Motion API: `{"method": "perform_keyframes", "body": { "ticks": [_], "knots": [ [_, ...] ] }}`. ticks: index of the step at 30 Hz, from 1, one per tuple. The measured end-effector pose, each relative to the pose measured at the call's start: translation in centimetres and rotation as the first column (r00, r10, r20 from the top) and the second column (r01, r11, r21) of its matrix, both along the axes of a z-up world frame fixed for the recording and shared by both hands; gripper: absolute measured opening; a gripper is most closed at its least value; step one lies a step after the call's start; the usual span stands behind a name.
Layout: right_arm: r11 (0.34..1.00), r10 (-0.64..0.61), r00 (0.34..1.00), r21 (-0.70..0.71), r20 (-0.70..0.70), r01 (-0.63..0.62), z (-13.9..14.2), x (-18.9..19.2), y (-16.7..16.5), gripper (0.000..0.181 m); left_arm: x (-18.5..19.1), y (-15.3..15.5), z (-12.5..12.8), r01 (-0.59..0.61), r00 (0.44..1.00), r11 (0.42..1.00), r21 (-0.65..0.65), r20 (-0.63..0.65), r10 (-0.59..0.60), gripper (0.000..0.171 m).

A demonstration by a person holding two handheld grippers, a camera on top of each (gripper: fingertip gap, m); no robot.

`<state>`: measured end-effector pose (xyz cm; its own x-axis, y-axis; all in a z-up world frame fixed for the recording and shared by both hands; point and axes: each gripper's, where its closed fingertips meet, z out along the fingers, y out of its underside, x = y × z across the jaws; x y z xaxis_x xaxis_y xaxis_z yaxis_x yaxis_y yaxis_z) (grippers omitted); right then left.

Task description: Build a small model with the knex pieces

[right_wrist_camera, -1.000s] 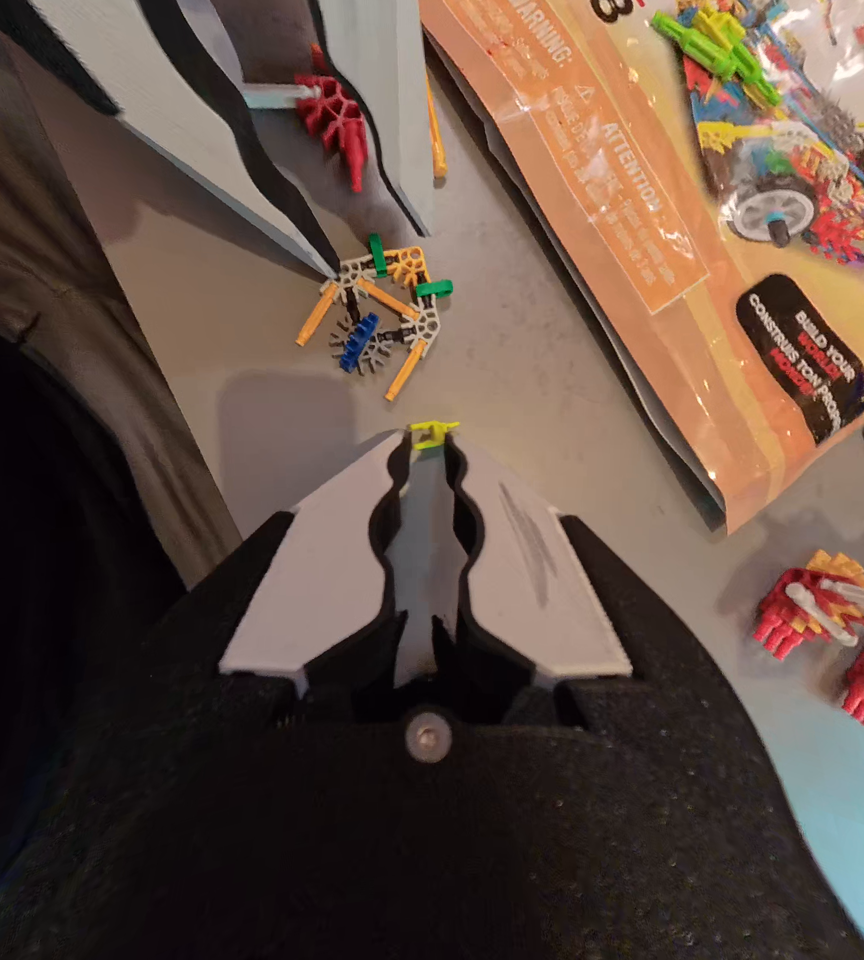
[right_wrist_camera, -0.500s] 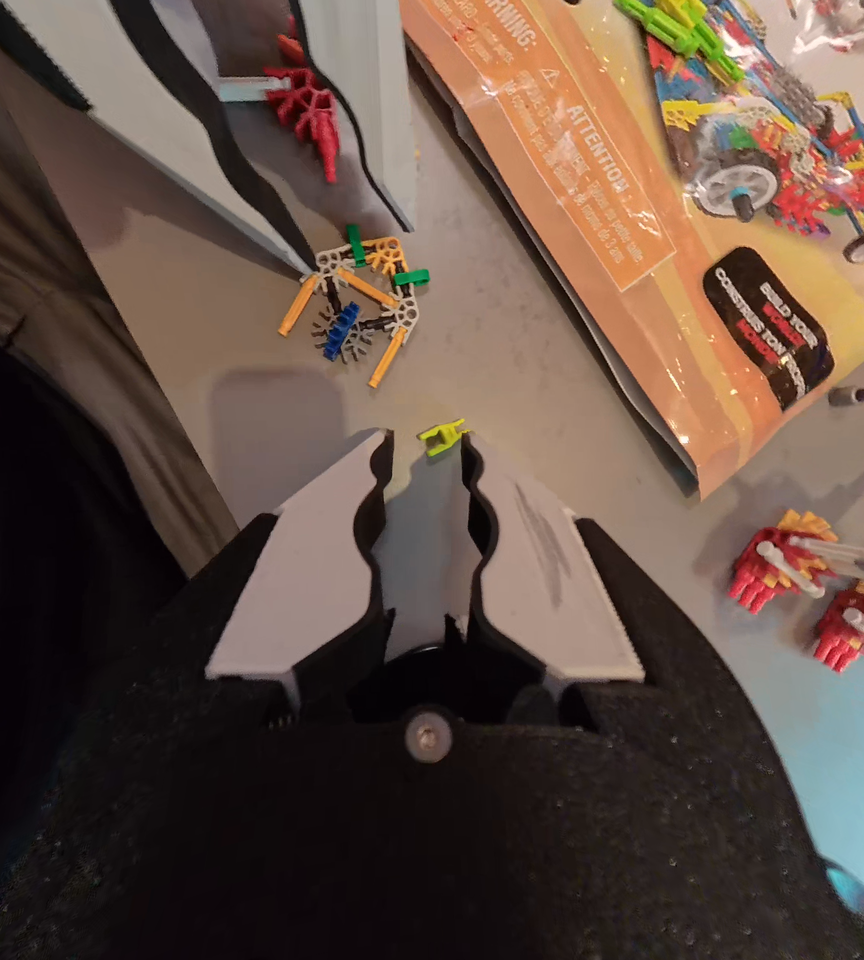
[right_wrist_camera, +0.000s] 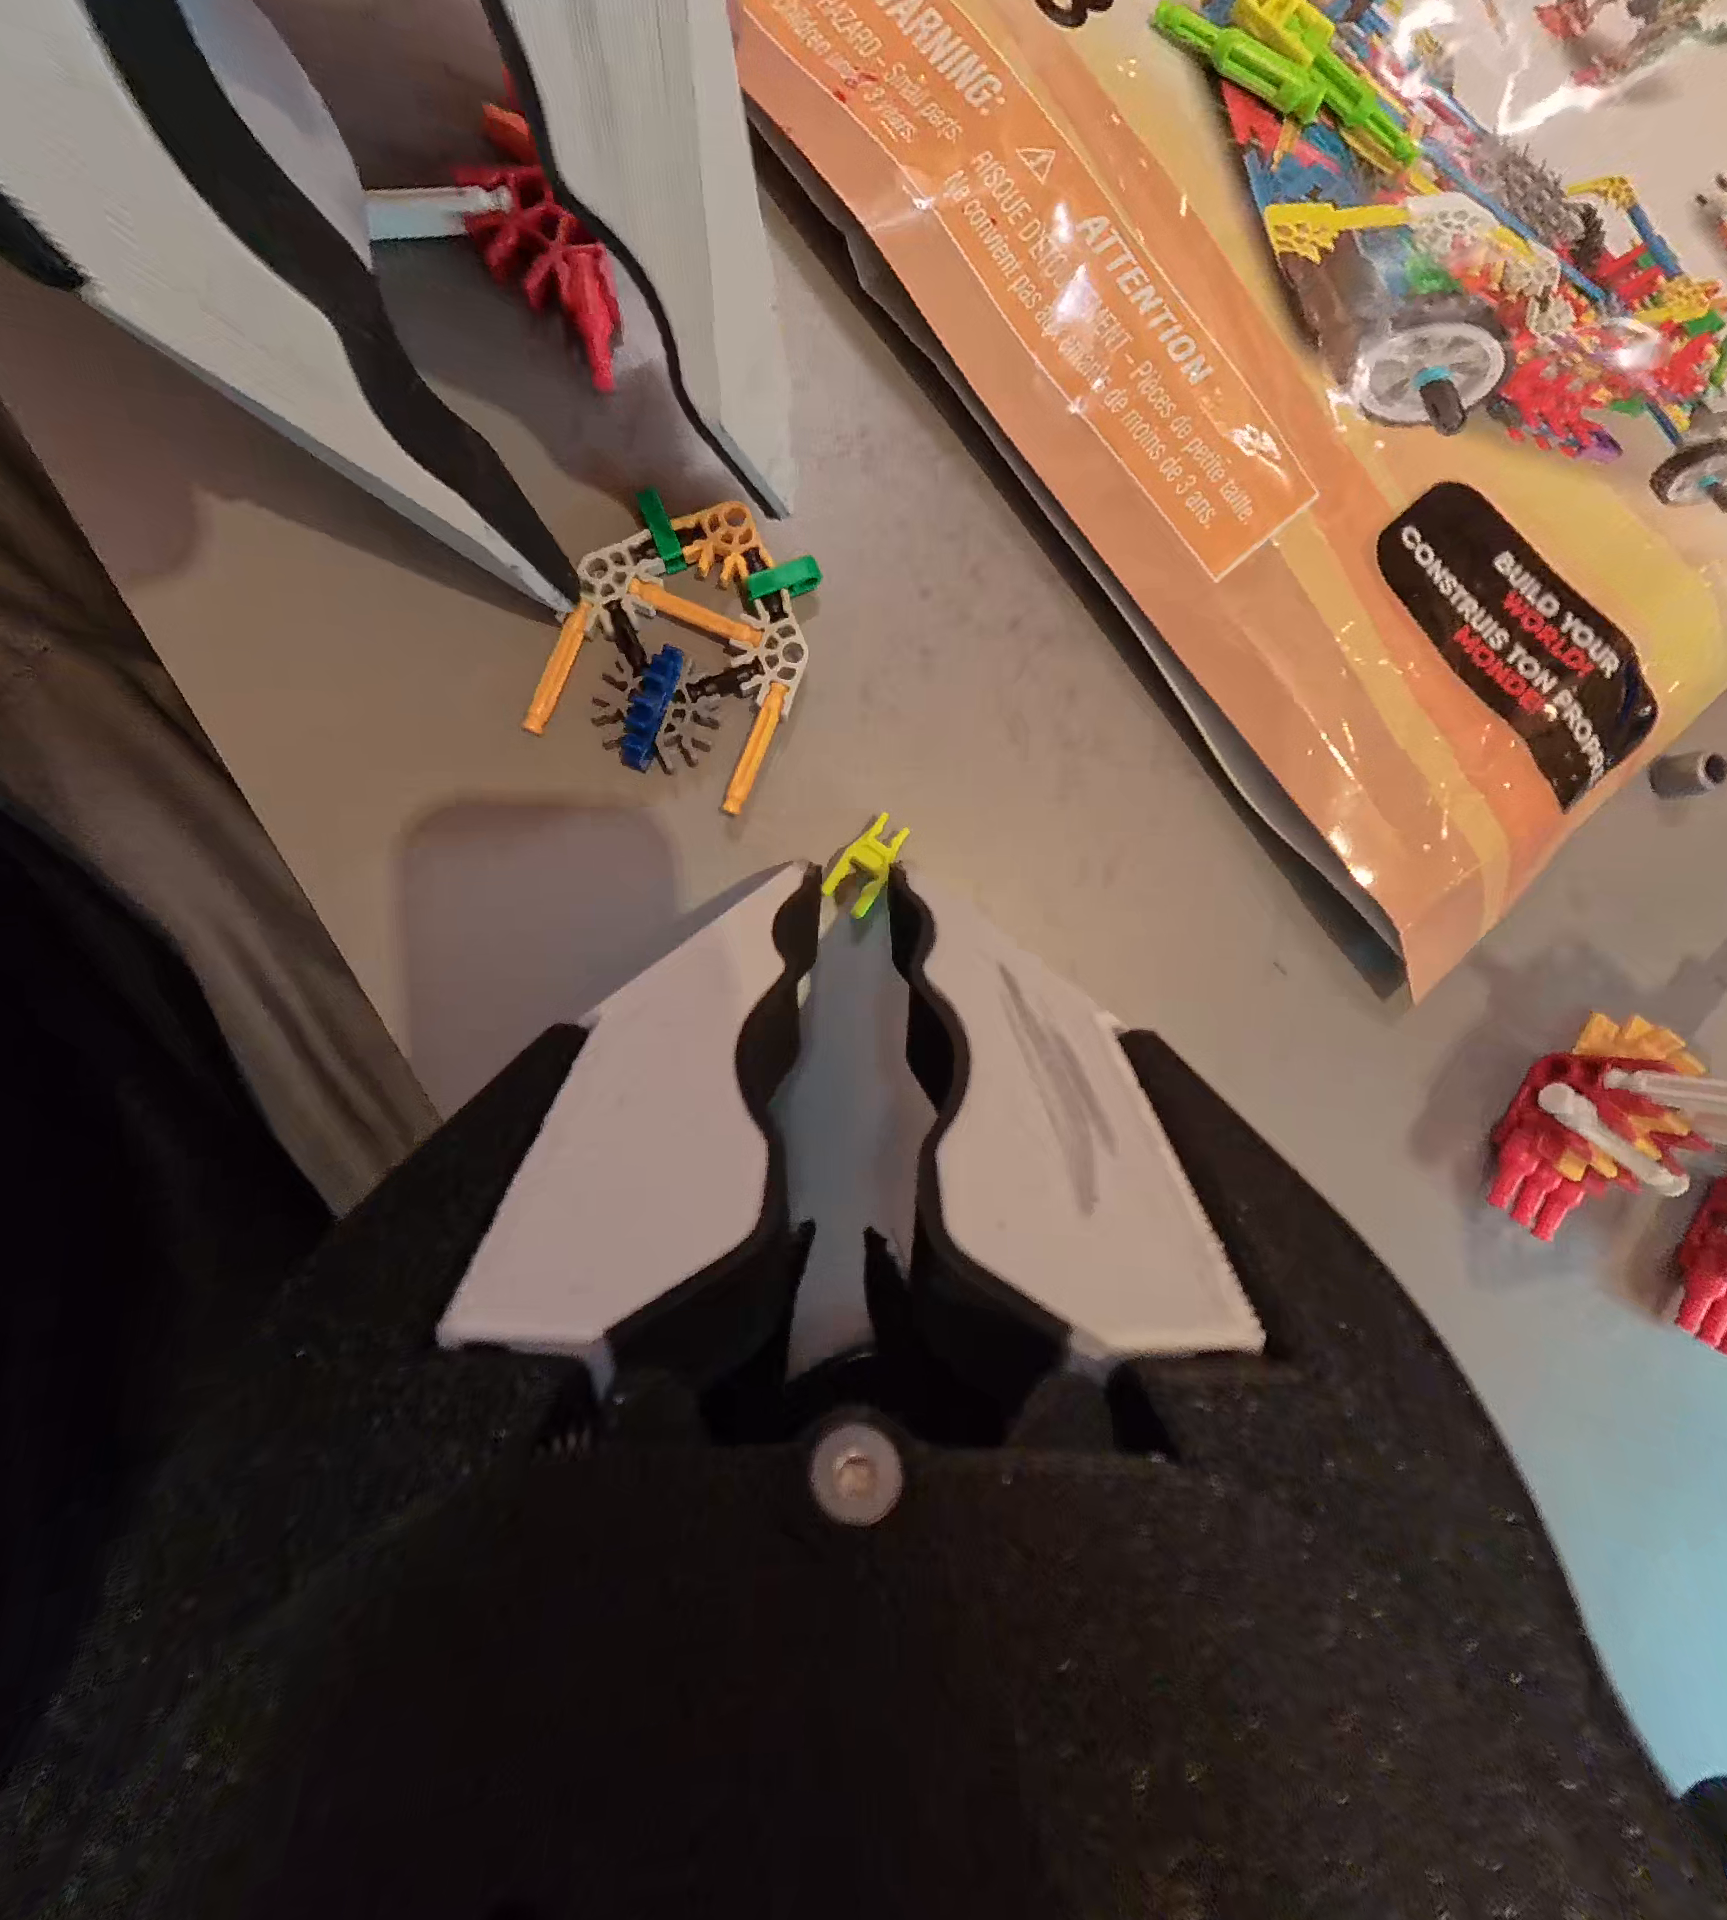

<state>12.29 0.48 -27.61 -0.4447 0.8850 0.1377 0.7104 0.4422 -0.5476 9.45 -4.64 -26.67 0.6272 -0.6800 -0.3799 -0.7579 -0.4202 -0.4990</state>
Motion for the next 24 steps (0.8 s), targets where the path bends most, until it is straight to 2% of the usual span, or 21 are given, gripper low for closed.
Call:
{"method": "perform_keyframes", "body": {
  "ticks": [4, 8, 15, 24],
  "knots": [
    [0.991, 0.129, 0.991, -0.029, -0.041, -0.13, 1.2, 0.3, -1.4, 0.009, 0.3, 0.1, 0.2, 0.011, 1.0, 1.0, 0.007, 0.005, -0.011, 0.035],
    [0.979, 0.202, 0.979, -0.02, -0.01, -0.203, 0.8, 0.7, -2.2, 0.01, 0.9, 0.0, 0.1, 0.045, 0.999, 0.999, -0.002, 0.007, -0.045, 0.035],
    [0.974, 0.228, 0.973, -0.01, 0.039, -0.227, 0.0, 0.6, -2.1, 0.01, 1.7, 0.1, -0.6, 0.089, 0.996, 0.995, -0.038, 0.007, -0.089, 0.031],
    [0.951, 0.307, 0.951, 0.024, 0.042, -0.308, 0.4, 0.5, -2.0, 0.01, 1.8, 0.2, -0.6, 0.1, 0.995, 0.993, -0.056, 0.01, -0.1, 0.03]
  ]
}}
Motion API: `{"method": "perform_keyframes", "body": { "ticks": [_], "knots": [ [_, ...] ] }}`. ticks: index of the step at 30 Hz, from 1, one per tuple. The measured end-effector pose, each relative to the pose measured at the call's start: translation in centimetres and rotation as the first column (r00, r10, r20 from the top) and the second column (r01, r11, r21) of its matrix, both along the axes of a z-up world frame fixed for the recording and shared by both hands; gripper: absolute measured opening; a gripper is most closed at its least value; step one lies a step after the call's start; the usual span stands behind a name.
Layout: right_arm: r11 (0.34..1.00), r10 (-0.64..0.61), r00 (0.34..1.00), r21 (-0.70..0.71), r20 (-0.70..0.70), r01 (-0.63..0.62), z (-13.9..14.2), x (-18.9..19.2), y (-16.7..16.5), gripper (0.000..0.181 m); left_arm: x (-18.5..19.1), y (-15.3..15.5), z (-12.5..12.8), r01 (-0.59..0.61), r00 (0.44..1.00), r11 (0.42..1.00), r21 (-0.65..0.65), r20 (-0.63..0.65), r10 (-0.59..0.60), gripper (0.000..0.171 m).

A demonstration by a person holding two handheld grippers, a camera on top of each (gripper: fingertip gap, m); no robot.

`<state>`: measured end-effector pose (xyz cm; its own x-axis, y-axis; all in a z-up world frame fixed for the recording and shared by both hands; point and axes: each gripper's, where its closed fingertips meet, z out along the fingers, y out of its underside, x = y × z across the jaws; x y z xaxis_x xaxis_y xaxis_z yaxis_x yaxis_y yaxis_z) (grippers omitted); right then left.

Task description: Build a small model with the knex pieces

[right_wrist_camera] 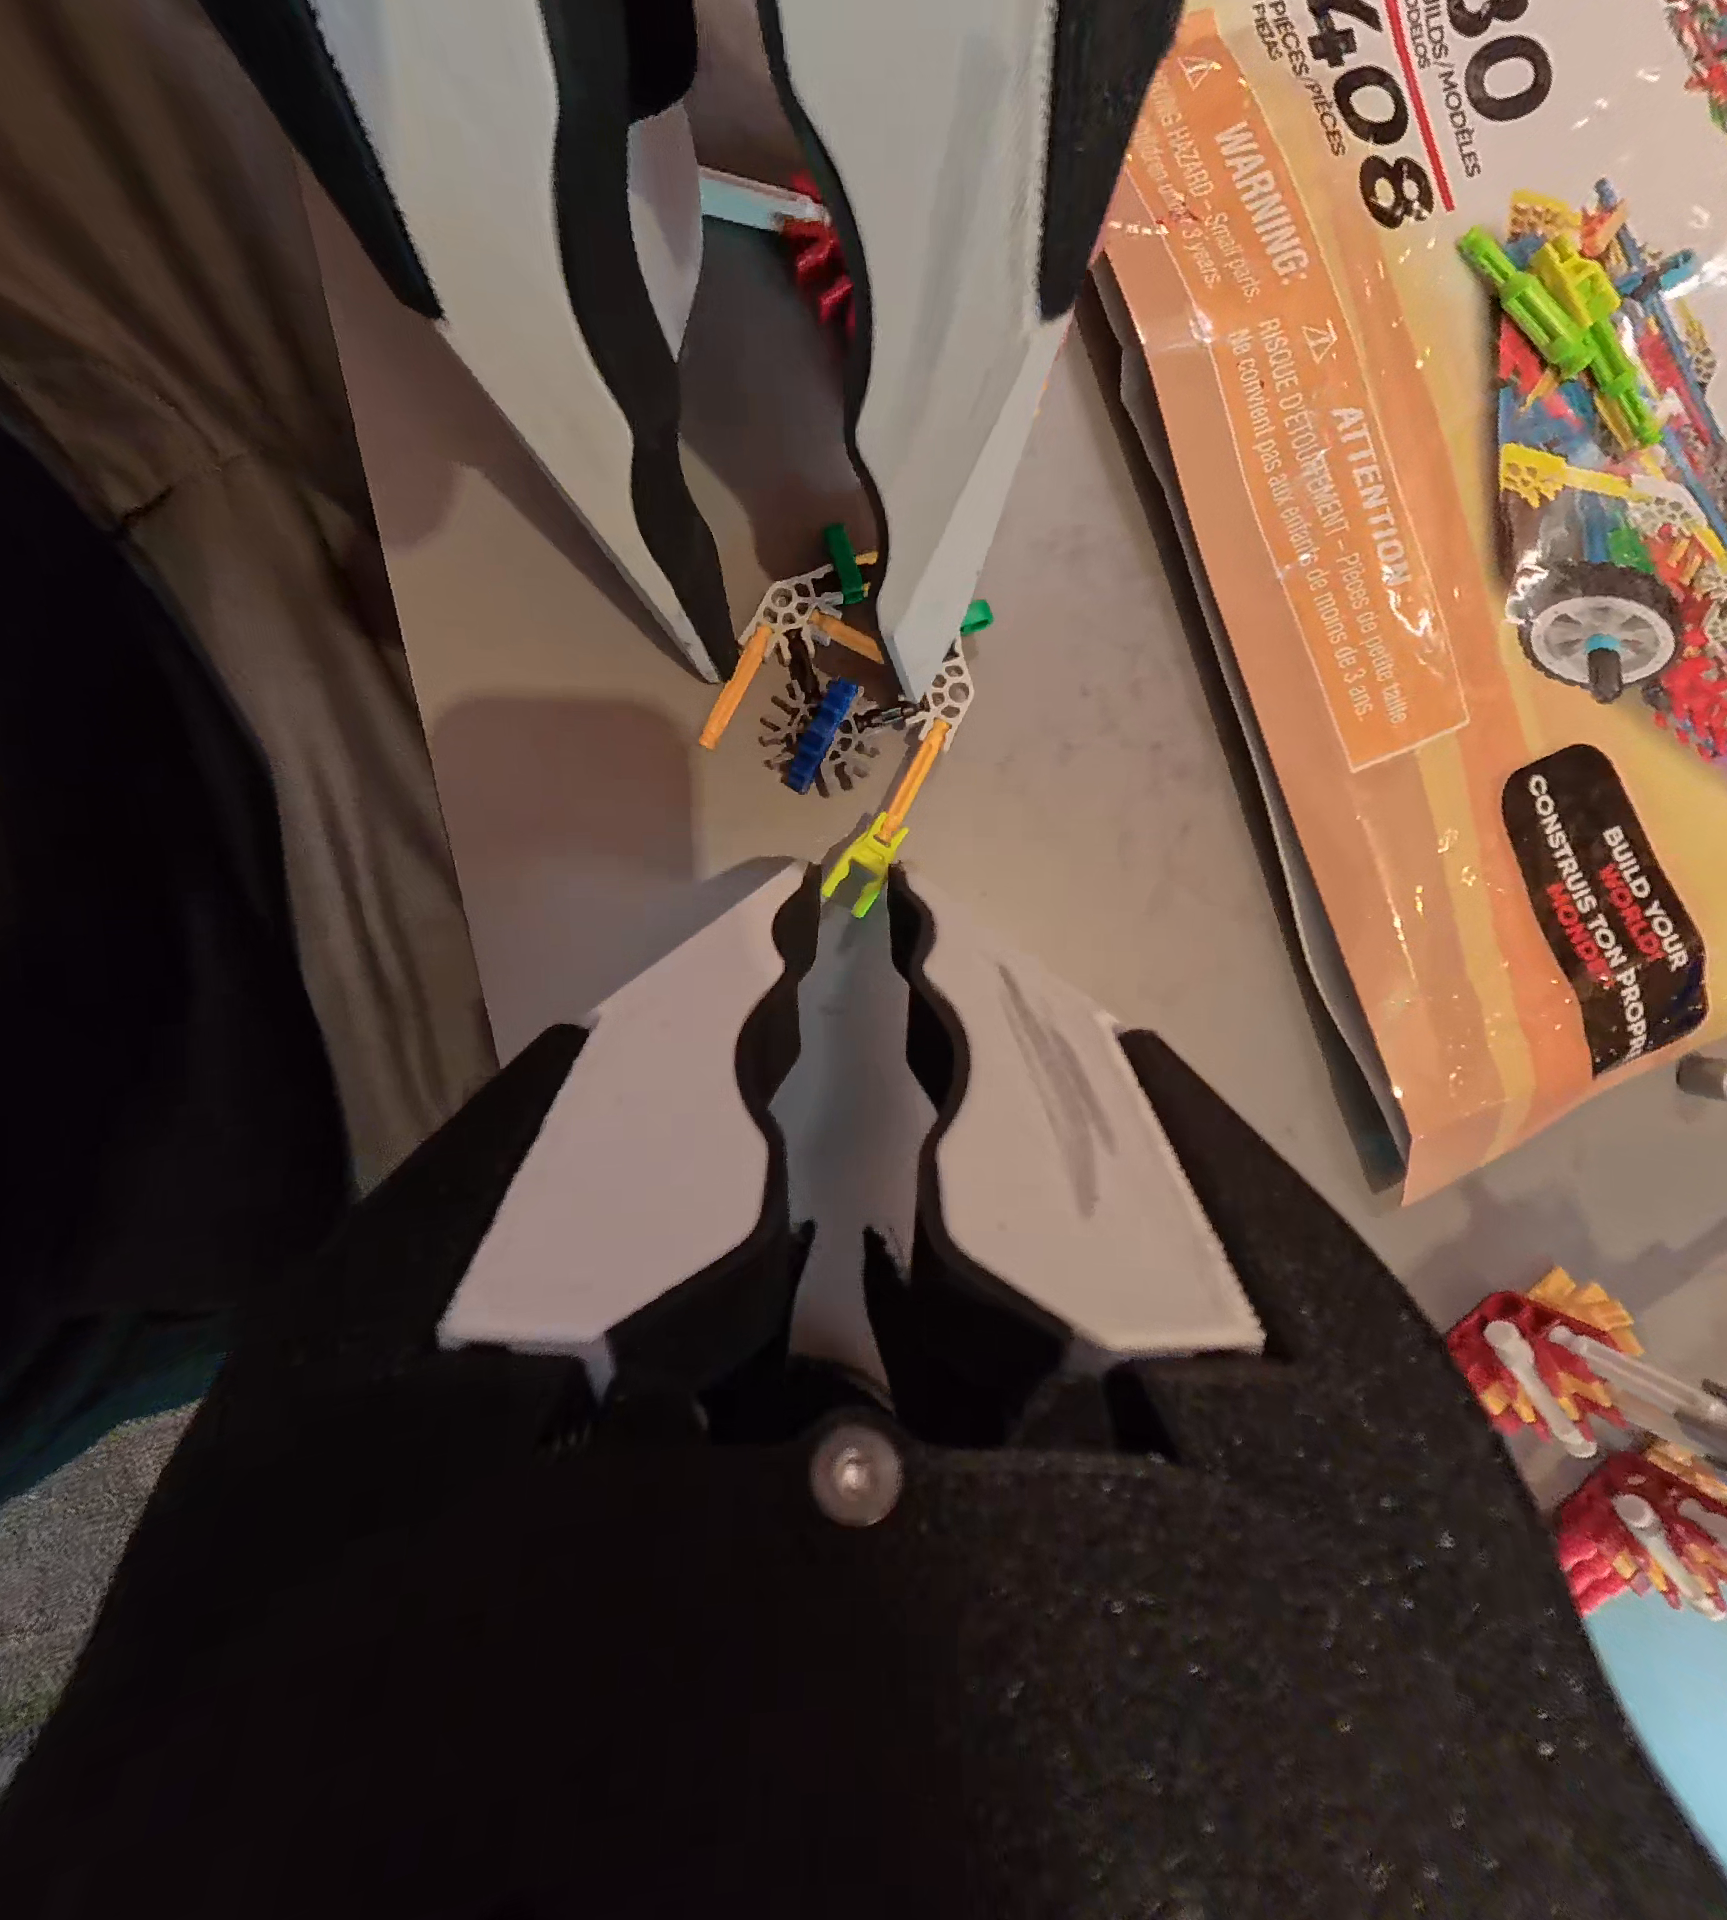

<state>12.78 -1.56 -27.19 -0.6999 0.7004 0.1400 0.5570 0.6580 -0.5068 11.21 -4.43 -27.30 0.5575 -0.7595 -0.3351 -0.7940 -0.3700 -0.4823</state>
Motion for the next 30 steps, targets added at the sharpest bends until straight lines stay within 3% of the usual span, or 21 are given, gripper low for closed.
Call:
{"method": "perform_keyframes", "body": {
  "ticks": [7, 17, 30],
  "knots": [
    [0.998, 0.054, 0.998, 0.045, 0.011, -0.054, -0.01, -0.36, 0.24, 0.01, 0.04, 0.11, -0.2, 0.008, 1.0, 1.0, -0.016, -0.001, -0.008, 0.022],
    [0.994, 0.085, 0.996, 0.06, 0.033, -0.087, 0.02, -0.64, 0.78, 0.009, -0.37, 0.37, 0.04, 0.003, 1.0, 1.0, -0.022, 0.0, -0.003, 0.033],
    [0.99, 0.115, 0.991, 0.07, 0.067, -0.12, -0.6, -0.73, 0.78, 0.011, -0.28, 0.52, -0.15, 0.01, 1.0, 0.999, -0.053, 0.022, -0.009, 0.031]
  ]
}}
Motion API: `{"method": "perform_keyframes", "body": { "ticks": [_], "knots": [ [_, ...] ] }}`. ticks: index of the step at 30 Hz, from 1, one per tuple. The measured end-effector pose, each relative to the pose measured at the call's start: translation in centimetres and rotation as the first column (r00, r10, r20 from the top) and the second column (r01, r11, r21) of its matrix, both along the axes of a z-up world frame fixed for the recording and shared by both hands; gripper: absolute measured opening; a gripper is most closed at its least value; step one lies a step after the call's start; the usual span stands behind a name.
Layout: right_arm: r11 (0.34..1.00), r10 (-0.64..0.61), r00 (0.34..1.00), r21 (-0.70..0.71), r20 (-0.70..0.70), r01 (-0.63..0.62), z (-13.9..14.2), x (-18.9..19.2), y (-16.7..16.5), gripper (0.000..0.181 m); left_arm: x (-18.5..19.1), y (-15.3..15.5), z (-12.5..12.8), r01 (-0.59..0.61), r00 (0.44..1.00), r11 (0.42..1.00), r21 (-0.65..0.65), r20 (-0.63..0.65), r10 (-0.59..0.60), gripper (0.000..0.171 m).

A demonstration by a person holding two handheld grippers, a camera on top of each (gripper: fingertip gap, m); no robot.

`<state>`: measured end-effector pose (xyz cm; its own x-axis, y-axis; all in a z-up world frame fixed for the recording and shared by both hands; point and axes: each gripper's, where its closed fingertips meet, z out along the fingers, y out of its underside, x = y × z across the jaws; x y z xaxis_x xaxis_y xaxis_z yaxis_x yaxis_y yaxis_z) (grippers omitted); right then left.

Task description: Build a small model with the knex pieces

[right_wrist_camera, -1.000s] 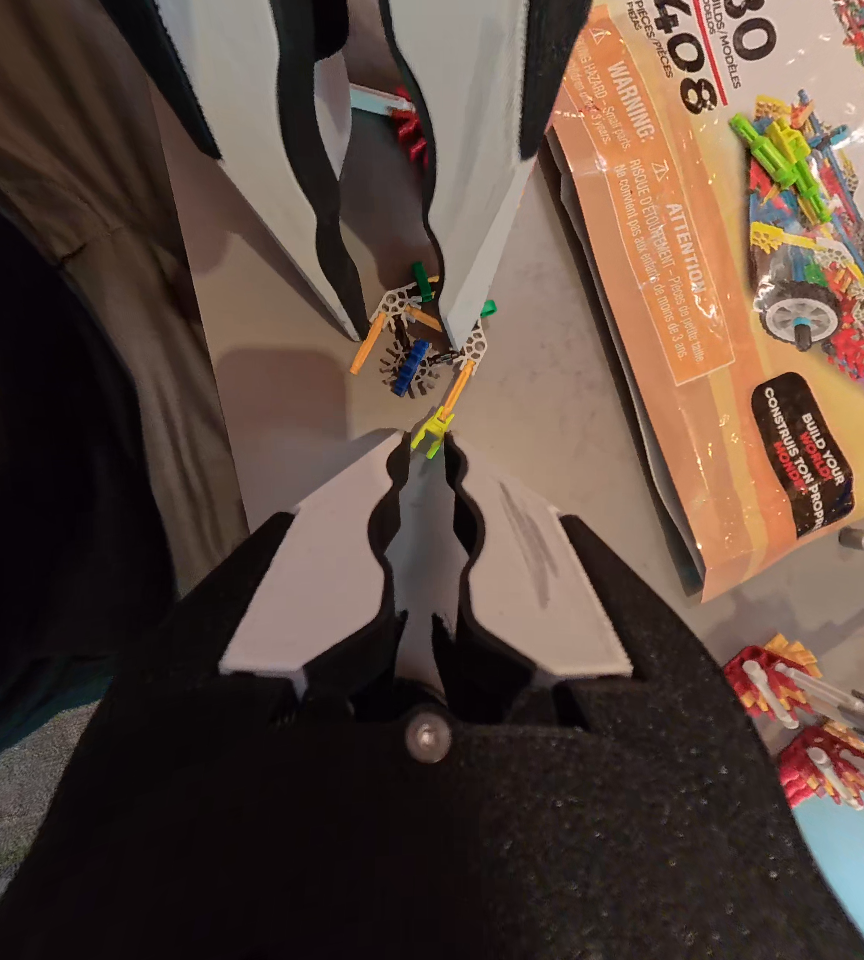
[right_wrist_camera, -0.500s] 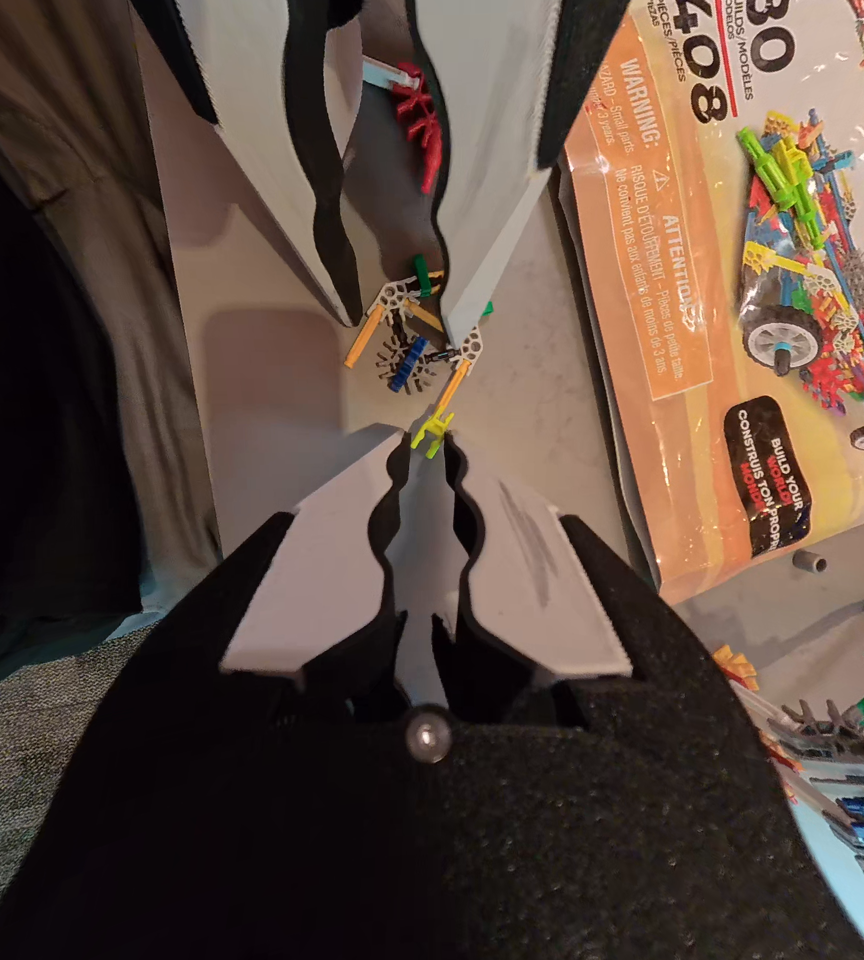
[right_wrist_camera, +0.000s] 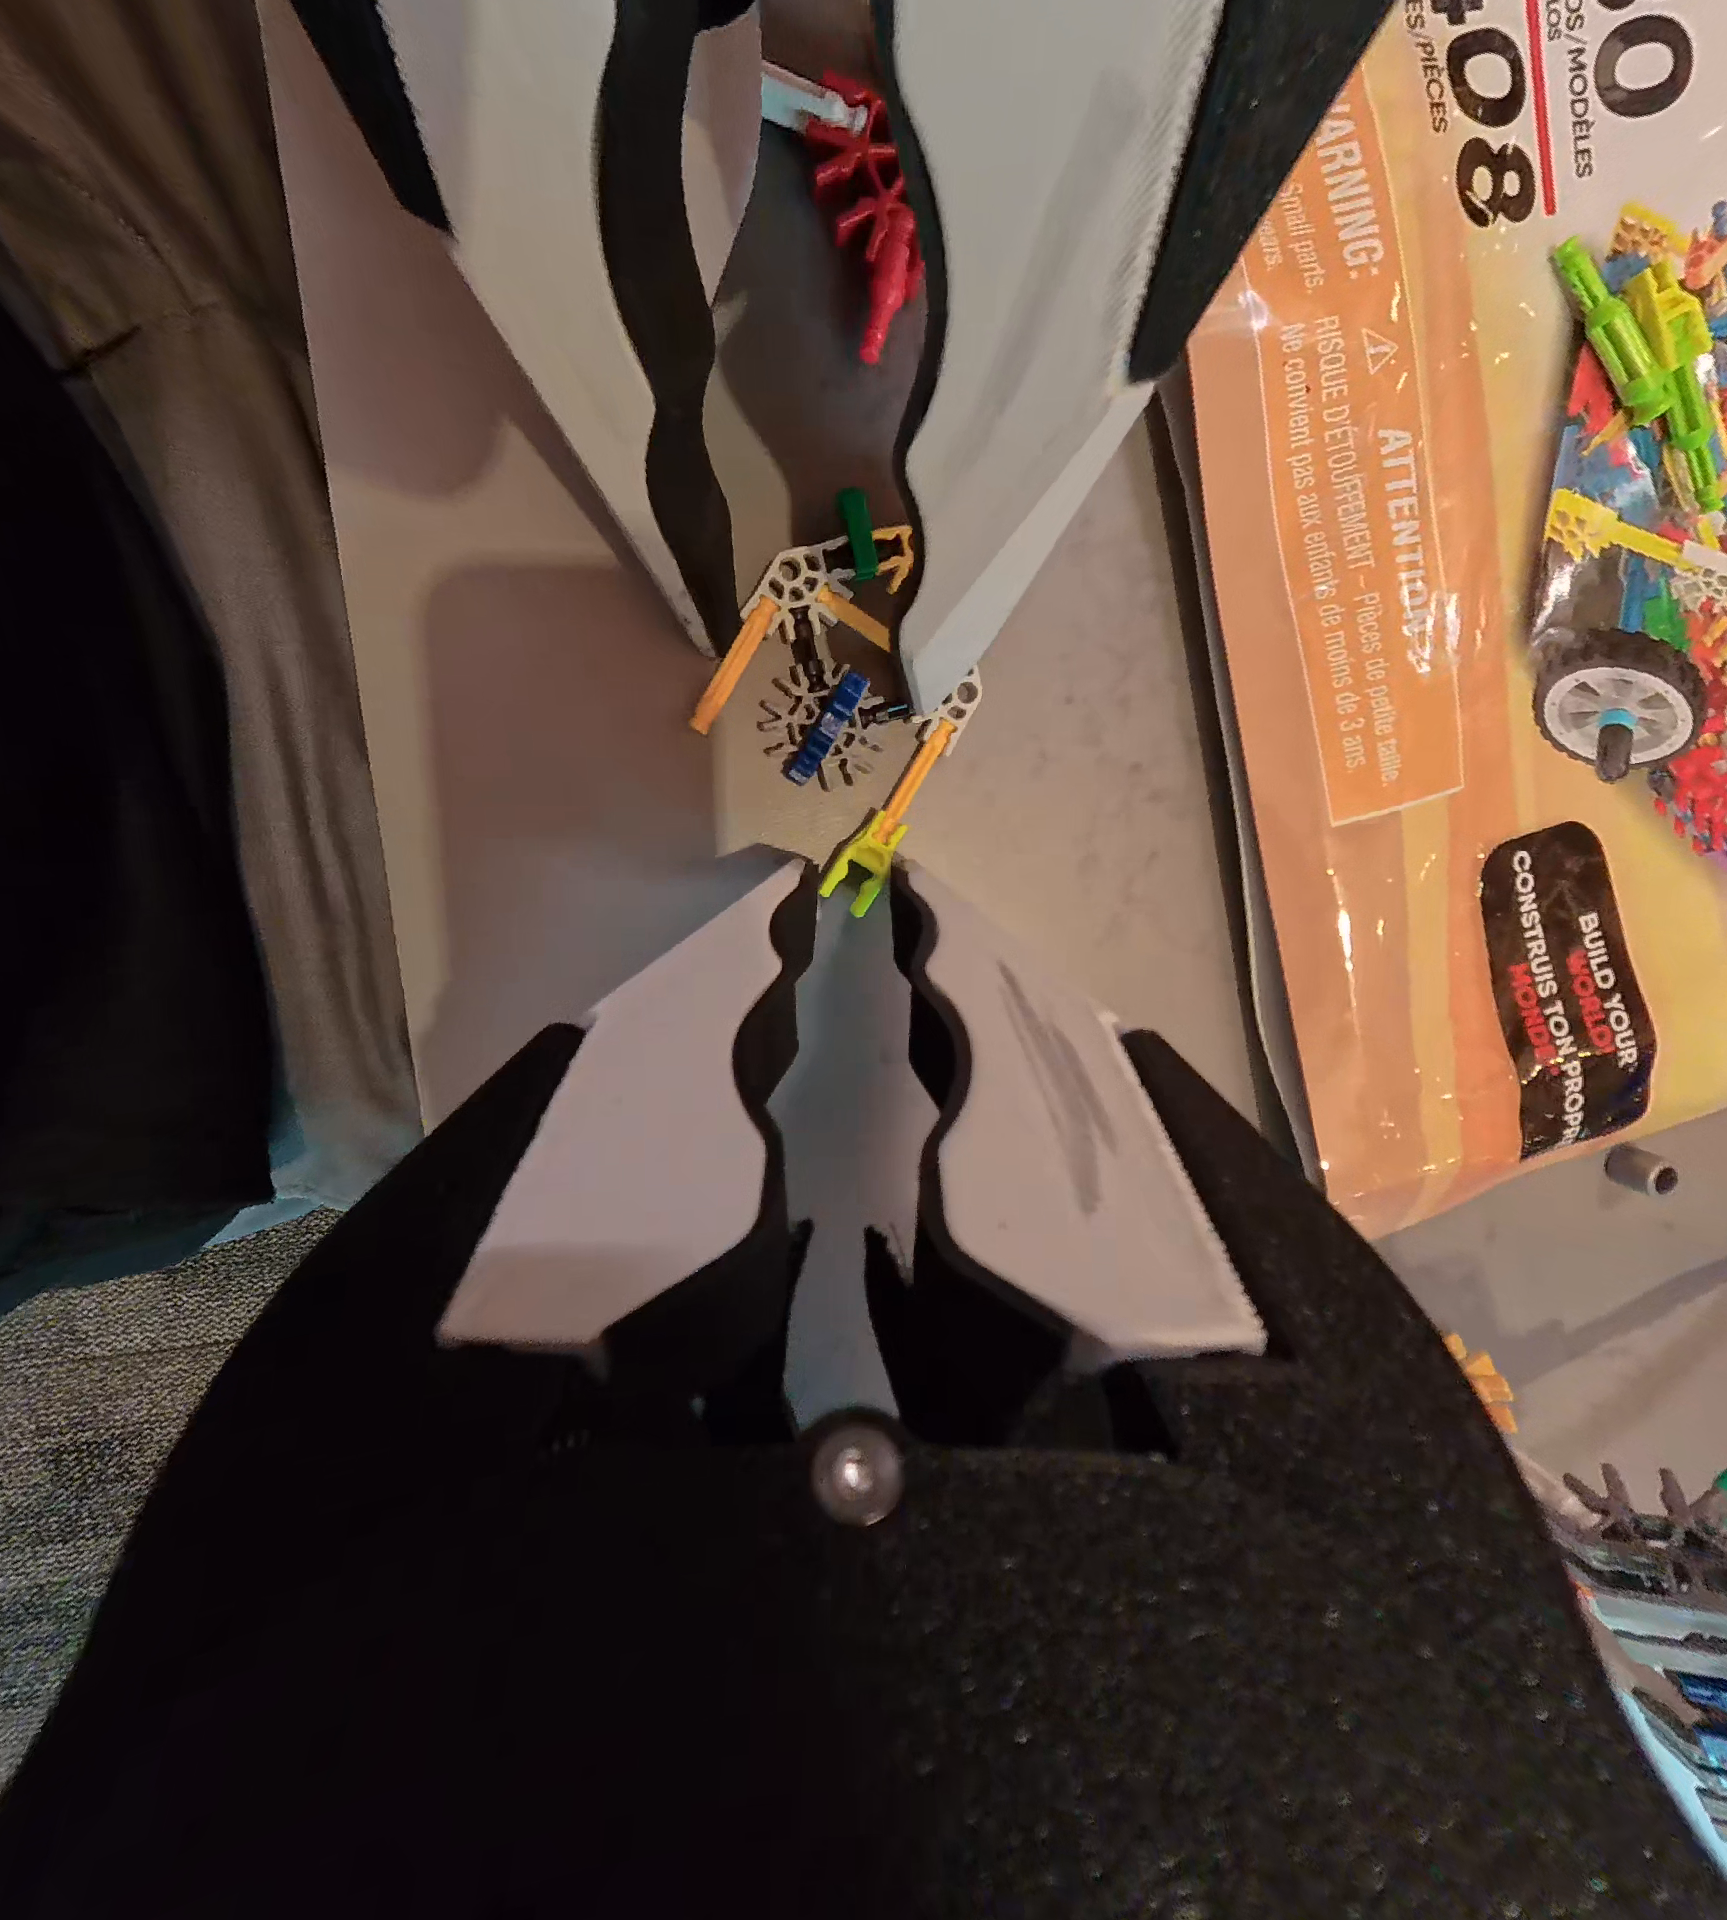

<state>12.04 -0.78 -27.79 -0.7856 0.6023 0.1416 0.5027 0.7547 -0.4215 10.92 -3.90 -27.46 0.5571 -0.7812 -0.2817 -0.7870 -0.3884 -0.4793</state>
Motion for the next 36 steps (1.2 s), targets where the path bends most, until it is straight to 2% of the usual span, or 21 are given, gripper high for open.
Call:
{"method": "perform_keyframes", "body": {
  "ticks": [2, 6, 9, 16, 27, 36],
  "knots": [
    [1.0, -0.002, 1.0, -0.014, -0.003, 0.002, 0.2, 0.0, -0.1, 0.02, 0.0, 0.0, 0.0, 0.001, 1.0, 1.0, 0.001, -0.001, -0.001, 0.031],
    [0.999, -0.027, 0.999, -0.025, -0.036, 0.026, 1.0, -0.2, 0.1, 0.024, 0.0, 0.0, 0.0, 0.002, 1.0, 1.0, 0.0, -0.003, -0.002, 0.03],
    [0.996, -0.054, 0.996, -0.074, -0.07, 0.049, 1.9, -0.7, -0.3, 0.0, 0.0, 0.0, 0.0, 0.004, 1.0, 1.0, 0.0, -0.005, -0.004, 0.03],
    [0.997, -0.069, 0.997, -0.05, -0.043, 0.067, 0.5, -1.0, 0.0, 0.0, 0.1, 0.1, 0.0, 0.003, 1.0, 1.0, -0.001, -0.003, -0.003, 0.03],
    [0.996, -0.072, 0.997, -0.047, 0.012, 0.073, 0.3, -1.1, -0.1, 0.0, 0.1, 0.0, -0.1, 0.001, 1.0, 1.0, -0.005, 0.006, -0.001, 0.027],
    [0.998, -0.033, 0.992, 0.051, 0.123, 0.026, 0.1, -1.1, -0.2, 0.0, 0.2, -0.1, -0.1, -0.007, 1.0, 1.0, -0.004, 0.016, 0.007, 0.025]
  ]
}}
